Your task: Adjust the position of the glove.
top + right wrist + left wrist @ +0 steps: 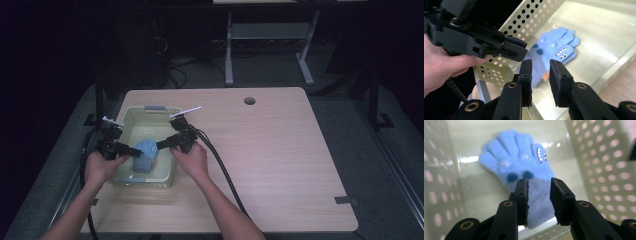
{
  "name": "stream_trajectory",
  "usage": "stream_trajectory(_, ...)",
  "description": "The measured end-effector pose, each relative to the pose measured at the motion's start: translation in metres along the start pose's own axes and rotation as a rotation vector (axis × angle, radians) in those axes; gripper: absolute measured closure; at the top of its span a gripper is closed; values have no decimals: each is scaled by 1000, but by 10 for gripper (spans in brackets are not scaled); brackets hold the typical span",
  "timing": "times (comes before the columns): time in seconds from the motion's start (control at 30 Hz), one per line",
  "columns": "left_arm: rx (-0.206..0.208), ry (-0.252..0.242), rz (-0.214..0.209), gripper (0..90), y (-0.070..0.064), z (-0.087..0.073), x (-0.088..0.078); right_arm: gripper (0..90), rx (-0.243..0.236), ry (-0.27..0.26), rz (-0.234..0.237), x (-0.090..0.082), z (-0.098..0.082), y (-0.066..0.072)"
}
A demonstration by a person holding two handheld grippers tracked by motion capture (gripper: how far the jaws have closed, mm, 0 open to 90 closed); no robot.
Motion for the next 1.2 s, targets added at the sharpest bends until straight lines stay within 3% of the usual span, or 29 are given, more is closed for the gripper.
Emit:
stream_trajectory(0.17, 9, 60, 28, 674, -2, 0, 12, 709, 1, -1, -1, -6, -1, 0)
stream_trajectory(0.2, -2, 101, 30, 660, -3, -1, 19, 707, -4, -4, 2, -7, -1, -1)
stream_trajectory(0.3, 16, 118, 33, 660, -6, -1, 22, 697, -2, -7, 9, -10, -1, -2)
stream_trajectory(0.53, 41, 33, 11, 607, -11, 3, 8, 655, -3, -17, 7, -18, -2, -4)
stream_trajectory(0.7, 17, -34, -27, 545, -12, 4, -1, 611, -24, -29, 7, -31, -2, -4)
stream_trajectory(0.73, 16, -71, -36, 528, -13, 5, -7, 599, -24, -35, 10, -34, -2, -4)
stream_trajectory(0.77, 16, -71, -36, 518, -13, 5, -7, 599, -24, -35, 10, -34, -2, -4)
stream_trajectory(0.83, 20, -97, -80, 505, -17, 8, -11, 576, -22, -43, 11, -41, -3, -6)
stream_trajectory(0.93, 45, -100, -86, 512, -24, 9, -11, 533, 4, -58, 23, -48, -3, -10)
stream_trajectory(1.13, 63, -128, -114, 463, -32, 11, -13, 491, 12, -77, 32, -57, -5, -16)
stream_trajectory(1.2, 56, -164, -149, 442, -36, 13, -16, 479, 14, -74, 29, -61, -6, -18)
Point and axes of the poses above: each handheld gripper's, and its own axes: x roughly forward along the jaws, z roughly out of its top, y roughly to its left, the point moved 3 cm from there along x, roughly forward along the jaws, and after that the axes turned 2 degrees about -x, right-handed, at the moved point
